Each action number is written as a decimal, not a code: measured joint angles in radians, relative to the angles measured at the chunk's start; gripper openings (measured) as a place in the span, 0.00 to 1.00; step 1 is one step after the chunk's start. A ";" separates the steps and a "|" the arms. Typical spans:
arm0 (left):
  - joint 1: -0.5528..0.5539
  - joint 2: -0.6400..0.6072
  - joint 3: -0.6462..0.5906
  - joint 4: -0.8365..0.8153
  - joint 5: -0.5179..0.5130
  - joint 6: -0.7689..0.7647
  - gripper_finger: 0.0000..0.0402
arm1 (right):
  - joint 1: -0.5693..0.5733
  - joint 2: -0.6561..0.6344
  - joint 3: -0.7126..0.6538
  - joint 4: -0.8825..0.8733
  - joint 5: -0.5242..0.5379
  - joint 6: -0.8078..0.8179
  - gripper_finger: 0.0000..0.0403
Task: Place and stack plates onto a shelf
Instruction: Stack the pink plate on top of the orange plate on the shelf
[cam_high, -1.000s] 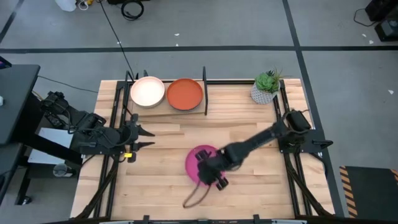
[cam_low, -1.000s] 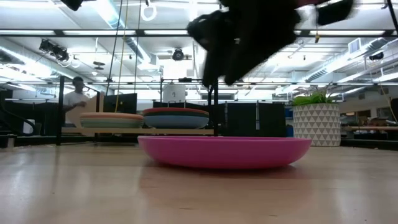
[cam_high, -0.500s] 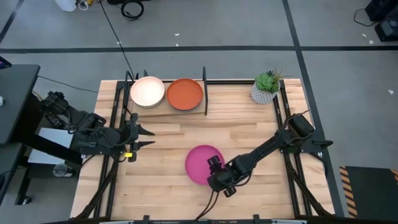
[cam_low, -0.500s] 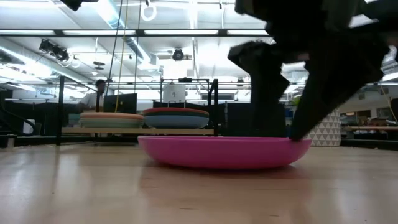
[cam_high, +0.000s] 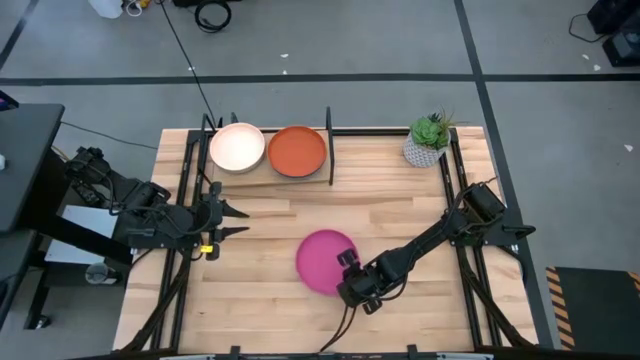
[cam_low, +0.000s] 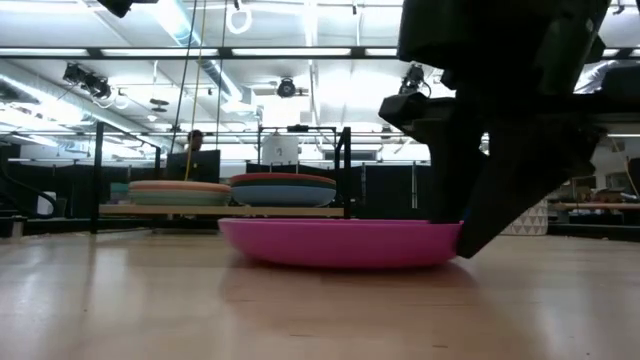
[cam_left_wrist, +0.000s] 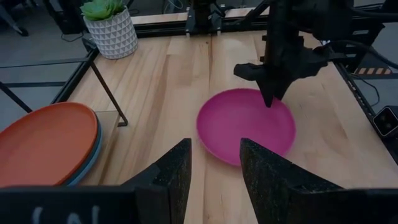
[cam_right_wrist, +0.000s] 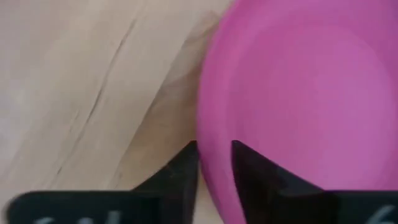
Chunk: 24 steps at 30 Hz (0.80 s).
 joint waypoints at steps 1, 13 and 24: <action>0.000 0.000 0.000 0.000 0.000 0.000 0.36 | -0.002 0.000 0.000 0.002 -0.004 -0.016 0.24; 0.000 0.000 0.000 0.001 0.000 0.002 0.36 | -0.057 0.002 0.163 0.013 -0.072 -0.406 0.08; 0.000 0.000 0.000 0.001 0.000 0.001 0.36 | -0.293 0.002 0.262 0.018 0.105 -0.686 0.06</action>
